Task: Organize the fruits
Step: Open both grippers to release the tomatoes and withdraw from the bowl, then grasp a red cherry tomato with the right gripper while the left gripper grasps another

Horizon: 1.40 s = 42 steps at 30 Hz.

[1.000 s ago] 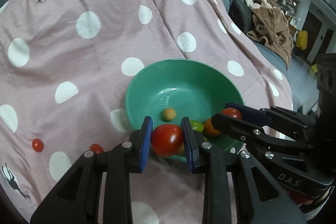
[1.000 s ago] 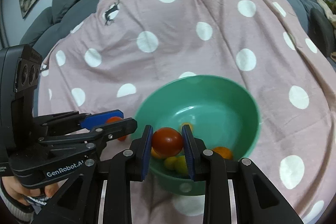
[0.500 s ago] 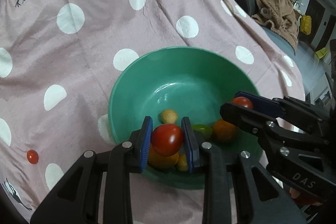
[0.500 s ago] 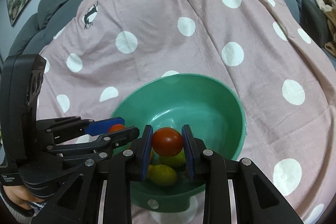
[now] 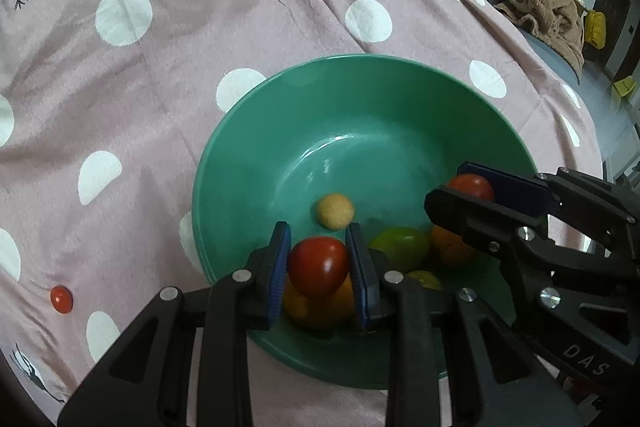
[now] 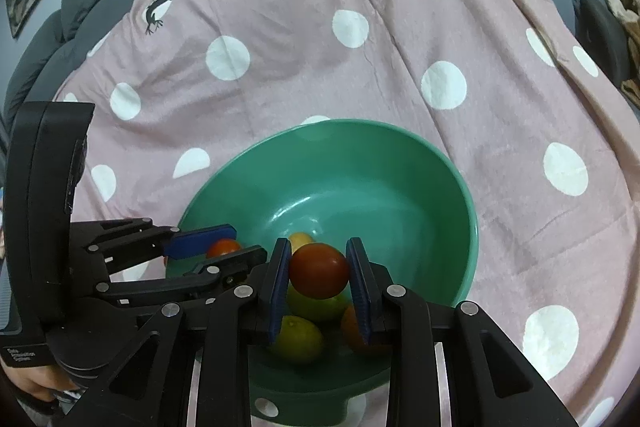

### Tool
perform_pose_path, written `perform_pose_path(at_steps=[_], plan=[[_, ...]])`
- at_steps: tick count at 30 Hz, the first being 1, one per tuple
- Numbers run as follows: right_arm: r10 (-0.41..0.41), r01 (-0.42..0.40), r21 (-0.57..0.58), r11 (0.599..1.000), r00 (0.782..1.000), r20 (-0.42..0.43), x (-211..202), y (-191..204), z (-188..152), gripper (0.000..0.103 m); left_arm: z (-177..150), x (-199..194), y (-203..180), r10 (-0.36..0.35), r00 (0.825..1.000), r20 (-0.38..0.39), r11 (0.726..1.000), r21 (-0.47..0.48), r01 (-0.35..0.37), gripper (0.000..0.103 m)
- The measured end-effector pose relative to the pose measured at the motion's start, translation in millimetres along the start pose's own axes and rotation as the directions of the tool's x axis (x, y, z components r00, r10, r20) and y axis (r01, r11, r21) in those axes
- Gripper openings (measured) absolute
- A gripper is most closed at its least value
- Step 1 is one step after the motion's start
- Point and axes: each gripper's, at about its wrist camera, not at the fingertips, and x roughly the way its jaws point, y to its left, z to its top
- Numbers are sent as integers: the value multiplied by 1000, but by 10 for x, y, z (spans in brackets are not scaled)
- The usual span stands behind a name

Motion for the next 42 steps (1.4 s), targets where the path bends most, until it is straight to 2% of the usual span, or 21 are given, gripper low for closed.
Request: perform_pose_path(at_steps=[7,10,12,13,16,18,21,24,27,30,34,36,42], plan=[[-16,16,-2,1000,1000,-5,5,18,3,30,1,14,-17,8,1000,-4,1000,7,-8,28],[-29,29,1,1000,1000,-6,-11,7,-4,30,-1,0,-13,20,1000,-1,1000,13,-20,38],[-42,42,0,999,999,-11,-12,-9,-6,30,1,-21,-2,32,999,5,999,11,-32,49],[-51,51,3,999,999,-10,-22,-25,-5,30,1,-32,9,28,1000,7,1000,6,-28,49],[-64,64,9,998,998,0,-65,-54,-6,37,6,-82,24,26,999,21,1000,-3,-26,54],[-74,74,9,997,997,8,-105,-68,-3,41,-3,-141,39,30,999,38,999,-14,-30,64],[-63,63,22,998,998,25,-172,-91,-12,44,-37,-277,101,0,997,75,998,-61,5,71],[-32,31,34,999,998,52,-278,-91,-54,45,-106,-414,158,0,994,105,994,-105,12,79],[9,-12,33,999,997,78,-394,-55,-117,45,-234,-571,251,-12,991,133,987,-158,34,81],[30,-31,12,999,997,77,-476,20,-169,45,-409,-683,354,-6,991,134,979,-203,33,87],[51,-49,-43,998,998,39,-604,235,-289,46,-688,-803,538,45,993,107,969,-245,-18,88],[57,-55,-68,996,998,18,-662,344,-361,46,-845,-876,672,53,993,101,958,-285,-22,90],[49,-52,-186,981,999,-20,-818,775,-538,46,-1425,-1140,1106,91,992,87,901,-431,-45,92]])
